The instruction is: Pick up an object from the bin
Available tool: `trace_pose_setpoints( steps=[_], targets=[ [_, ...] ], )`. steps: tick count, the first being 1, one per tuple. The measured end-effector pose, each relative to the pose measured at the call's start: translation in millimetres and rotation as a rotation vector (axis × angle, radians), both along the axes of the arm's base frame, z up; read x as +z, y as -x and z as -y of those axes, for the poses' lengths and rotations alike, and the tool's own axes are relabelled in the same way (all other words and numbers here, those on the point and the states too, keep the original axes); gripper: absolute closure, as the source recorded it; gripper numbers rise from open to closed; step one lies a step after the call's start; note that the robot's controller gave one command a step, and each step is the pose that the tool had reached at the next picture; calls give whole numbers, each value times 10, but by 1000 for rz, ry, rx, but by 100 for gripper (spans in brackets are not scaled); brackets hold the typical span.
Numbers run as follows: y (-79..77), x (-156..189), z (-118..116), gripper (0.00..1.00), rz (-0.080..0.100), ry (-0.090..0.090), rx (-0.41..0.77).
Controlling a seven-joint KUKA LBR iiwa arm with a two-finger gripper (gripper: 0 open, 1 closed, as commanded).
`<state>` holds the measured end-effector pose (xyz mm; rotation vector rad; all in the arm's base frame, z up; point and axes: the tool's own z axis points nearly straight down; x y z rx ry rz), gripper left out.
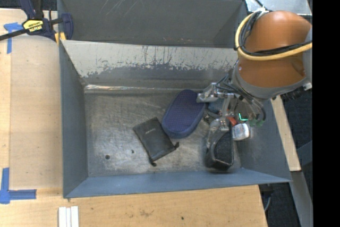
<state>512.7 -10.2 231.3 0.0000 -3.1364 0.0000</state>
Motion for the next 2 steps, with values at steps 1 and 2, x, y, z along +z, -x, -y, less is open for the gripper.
trace_pose_setpoints(
  steps=[1,2],
  targets=[
    [-585,-1609,-509,0,12,-1,63],
    [-974,-1295,-276,0,6,-1,93]
  ],
)
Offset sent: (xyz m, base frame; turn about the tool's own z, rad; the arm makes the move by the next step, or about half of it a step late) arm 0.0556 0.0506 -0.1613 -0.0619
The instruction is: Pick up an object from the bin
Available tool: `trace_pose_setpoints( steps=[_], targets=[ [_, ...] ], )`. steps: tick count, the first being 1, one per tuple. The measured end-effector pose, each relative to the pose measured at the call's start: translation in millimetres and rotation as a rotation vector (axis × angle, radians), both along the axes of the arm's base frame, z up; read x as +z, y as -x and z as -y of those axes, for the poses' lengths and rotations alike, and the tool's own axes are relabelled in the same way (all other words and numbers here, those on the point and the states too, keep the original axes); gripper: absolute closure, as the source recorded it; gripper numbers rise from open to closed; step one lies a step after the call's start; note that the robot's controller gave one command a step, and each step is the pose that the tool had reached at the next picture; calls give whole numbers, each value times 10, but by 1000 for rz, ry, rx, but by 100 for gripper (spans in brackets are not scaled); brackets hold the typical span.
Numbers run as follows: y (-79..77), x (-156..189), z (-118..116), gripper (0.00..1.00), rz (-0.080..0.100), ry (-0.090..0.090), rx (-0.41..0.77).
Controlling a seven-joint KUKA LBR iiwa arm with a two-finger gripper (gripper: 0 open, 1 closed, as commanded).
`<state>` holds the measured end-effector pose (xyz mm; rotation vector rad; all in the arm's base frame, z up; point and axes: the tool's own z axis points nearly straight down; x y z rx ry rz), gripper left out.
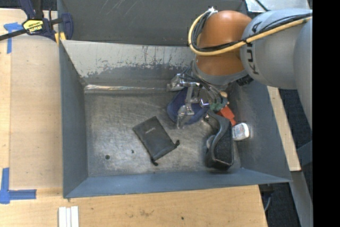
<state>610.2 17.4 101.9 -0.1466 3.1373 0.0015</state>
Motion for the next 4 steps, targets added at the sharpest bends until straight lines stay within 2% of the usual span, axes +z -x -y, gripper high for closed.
trace_pose_setpoints(
  steps=[1,2,3,4],
  targets=[
    [-119,16,51,0,-3,-2,-275],
    [-101,-259,7,0,-4,-6,-672],
    [-110,-267,158,0,-9,-24,-963],
    [-128,-250,196,100,0,-22,-967]
  ],
)
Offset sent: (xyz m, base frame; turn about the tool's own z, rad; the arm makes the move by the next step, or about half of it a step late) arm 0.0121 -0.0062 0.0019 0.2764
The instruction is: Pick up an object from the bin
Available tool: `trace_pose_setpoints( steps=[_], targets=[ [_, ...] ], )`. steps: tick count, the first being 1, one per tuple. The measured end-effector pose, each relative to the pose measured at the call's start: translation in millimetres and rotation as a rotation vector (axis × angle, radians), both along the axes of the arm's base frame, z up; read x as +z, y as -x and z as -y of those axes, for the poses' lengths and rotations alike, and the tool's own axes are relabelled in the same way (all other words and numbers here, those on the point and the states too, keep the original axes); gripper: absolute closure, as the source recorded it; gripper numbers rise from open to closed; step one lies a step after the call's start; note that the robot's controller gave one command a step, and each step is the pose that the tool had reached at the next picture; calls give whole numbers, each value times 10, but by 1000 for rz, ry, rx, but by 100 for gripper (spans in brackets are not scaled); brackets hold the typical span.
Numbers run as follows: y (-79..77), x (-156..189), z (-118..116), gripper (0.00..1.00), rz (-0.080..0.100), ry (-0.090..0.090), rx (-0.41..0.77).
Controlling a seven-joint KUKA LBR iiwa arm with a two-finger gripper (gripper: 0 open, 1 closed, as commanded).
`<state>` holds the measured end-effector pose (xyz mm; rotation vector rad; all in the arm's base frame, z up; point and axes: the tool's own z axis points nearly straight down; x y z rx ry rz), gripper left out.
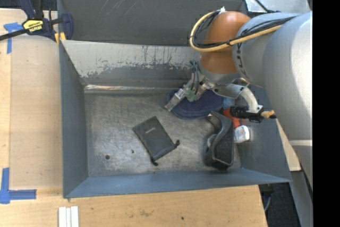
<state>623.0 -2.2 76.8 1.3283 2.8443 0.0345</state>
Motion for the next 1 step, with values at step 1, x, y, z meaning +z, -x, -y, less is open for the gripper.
trace_pose_setpoints(
  steps=[1],
  targets=[
    [-31,703,-18,100,1,18,6]
  ],
)
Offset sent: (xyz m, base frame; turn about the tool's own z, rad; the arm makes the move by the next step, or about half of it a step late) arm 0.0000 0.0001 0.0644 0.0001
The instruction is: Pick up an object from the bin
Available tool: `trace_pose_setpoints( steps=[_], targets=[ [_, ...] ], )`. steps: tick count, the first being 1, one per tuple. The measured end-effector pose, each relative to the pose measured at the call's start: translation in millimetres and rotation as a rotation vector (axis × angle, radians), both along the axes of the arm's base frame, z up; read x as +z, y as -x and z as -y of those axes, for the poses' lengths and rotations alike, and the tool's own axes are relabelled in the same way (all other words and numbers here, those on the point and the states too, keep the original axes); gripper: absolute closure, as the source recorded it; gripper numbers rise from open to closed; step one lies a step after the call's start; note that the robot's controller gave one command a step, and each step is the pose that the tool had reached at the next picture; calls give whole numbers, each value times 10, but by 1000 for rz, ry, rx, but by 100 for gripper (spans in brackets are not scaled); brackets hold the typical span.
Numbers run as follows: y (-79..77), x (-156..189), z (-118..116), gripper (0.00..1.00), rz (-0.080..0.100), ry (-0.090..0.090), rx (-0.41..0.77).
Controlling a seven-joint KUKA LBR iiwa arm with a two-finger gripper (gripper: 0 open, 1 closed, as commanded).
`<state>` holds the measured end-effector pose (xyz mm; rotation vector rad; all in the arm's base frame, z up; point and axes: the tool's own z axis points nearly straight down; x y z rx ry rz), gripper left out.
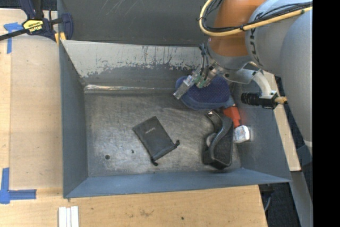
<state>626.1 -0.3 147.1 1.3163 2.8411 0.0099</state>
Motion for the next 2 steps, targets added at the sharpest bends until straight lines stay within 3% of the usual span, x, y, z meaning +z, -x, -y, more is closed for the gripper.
trace_pose_setpoints(
  steps=[2],
  targets=[
    [-25,292,11,100,-6,2,8]
  ],
)
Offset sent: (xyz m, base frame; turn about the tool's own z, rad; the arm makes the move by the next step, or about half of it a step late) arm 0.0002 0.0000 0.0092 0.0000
